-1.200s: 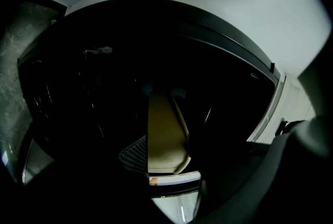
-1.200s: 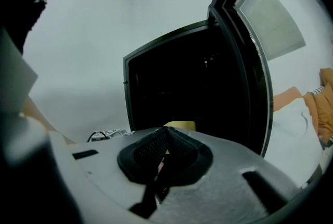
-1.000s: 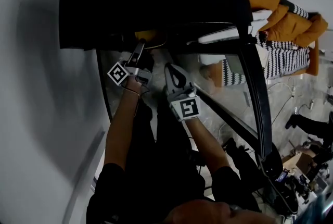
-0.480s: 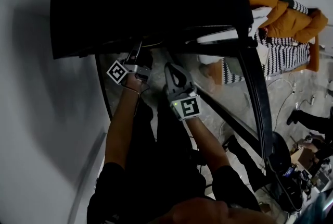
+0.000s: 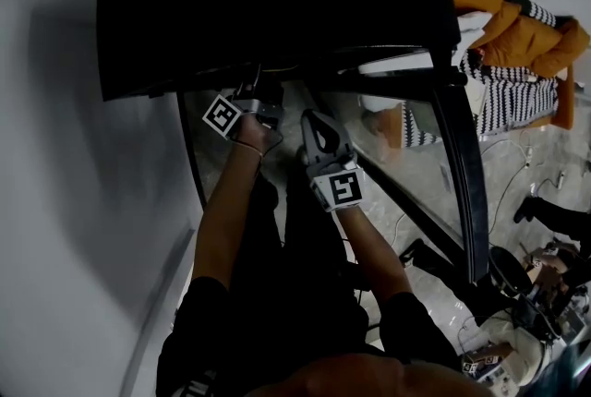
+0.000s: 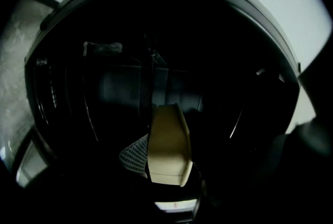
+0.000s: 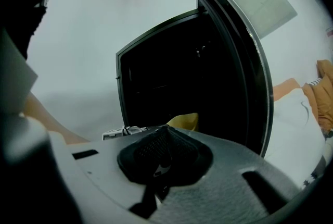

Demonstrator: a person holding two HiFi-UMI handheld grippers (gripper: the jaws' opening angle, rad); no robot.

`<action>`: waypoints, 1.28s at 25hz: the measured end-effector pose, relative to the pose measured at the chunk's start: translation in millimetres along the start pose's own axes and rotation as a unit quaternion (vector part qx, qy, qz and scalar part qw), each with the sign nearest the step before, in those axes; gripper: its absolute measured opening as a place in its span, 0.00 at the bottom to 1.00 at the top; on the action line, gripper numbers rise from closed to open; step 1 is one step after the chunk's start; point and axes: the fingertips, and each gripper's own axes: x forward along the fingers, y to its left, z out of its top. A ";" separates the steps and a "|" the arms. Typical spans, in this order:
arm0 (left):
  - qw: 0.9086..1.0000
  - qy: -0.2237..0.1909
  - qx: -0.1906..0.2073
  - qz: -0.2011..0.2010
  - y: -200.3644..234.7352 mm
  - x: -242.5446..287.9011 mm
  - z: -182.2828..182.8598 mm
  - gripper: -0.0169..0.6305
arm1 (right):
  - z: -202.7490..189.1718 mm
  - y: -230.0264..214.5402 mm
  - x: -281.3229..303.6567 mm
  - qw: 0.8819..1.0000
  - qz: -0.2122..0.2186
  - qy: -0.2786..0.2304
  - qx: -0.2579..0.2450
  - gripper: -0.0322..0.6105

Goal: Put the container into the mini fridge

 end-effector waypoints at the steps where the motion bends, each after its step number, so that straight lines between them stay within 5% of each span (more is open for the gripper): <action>1: 1.000 -0.002 0.009 0.001 -0.2 1.4 -2.4 0.36 | -0.1 -1.8 -0.7 1.000 -0.001 0.000 0.001 0.05; 13: 0.997 -0.064 0.036 0.001 6.1 6.5 5.6 0.36 | -2.4 -11.2 -9.5 1.000 -0.003 -0.004 0.000 0.05; 32: 0.995 -0.087 0.046 0.004 4.5 26.1 15.0 0.36 | 8.5 -16.6 -9.4 0.999 0.010 -0.039 -0.001 0.05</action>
